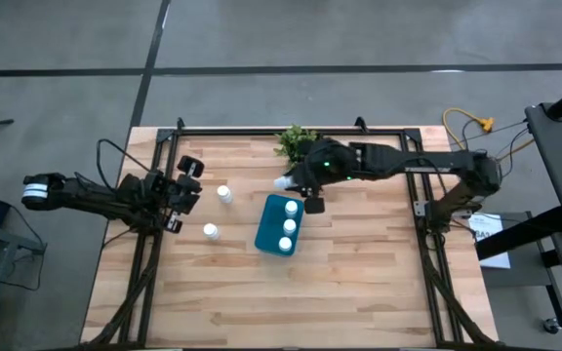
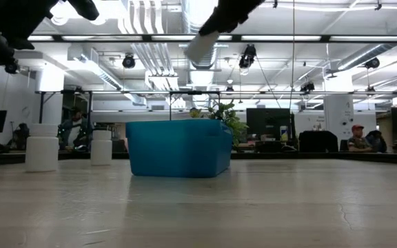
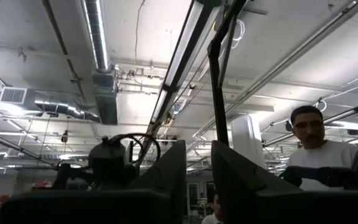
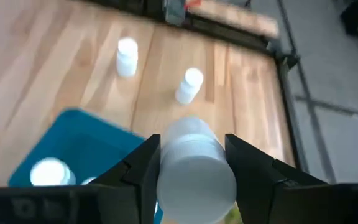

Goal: Pick and place pill bottles into a basket
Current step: Put the white medicine bottle into the blue bin

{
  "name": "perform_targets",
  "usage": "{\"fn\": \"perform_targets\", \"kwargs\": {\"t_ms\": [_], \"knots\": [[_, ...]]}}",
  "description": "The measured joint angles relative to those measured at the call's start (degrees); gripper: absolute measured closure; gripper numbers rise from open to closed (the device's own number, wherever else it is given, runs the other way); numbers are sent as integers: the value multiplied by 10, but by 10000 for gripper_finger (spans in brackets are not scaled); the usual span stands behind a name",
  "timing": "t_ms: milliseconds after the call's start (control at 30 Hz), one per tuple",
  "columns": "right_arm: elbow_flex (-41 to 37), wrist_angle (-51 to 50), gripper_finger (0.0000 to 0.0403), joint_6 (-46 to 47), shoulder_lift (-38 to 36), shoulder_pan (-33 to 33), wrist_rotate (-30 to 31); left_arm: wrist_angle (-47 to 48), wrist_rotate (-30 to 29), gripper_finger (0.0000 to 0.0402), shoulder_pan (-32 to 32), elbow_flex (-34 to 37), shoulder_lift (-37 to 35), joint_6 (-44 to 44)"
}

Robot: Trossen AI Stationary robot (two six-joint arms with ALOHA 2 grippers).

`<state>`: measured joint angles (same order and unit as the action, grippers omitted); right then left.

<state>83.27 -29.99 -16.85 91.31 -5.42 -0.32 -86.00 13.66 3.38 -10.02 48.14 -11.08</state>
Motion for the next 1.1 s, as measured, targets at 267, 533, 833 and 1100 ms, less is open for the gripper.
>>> {"fn": "perform_targets", "kwargs": {"t_ms": [267, 533, 833, 1100], "knots": [[2, 1, 257, 4, 50, -18, -31, 0, 3, 342, 0, 0, -3, -5], [2, 4, 257, 2, 88, -22, -46, 0, 3, 342, 0, 0, -3, -5], [25, -2, 257, 0, 126, -24, -49, 1, 2, 342, 0, 0, -3, -5], [25, -12, 257, 1, 153, -29, -47, 1, 2, 342, 0, 0, -3, -5]]}}
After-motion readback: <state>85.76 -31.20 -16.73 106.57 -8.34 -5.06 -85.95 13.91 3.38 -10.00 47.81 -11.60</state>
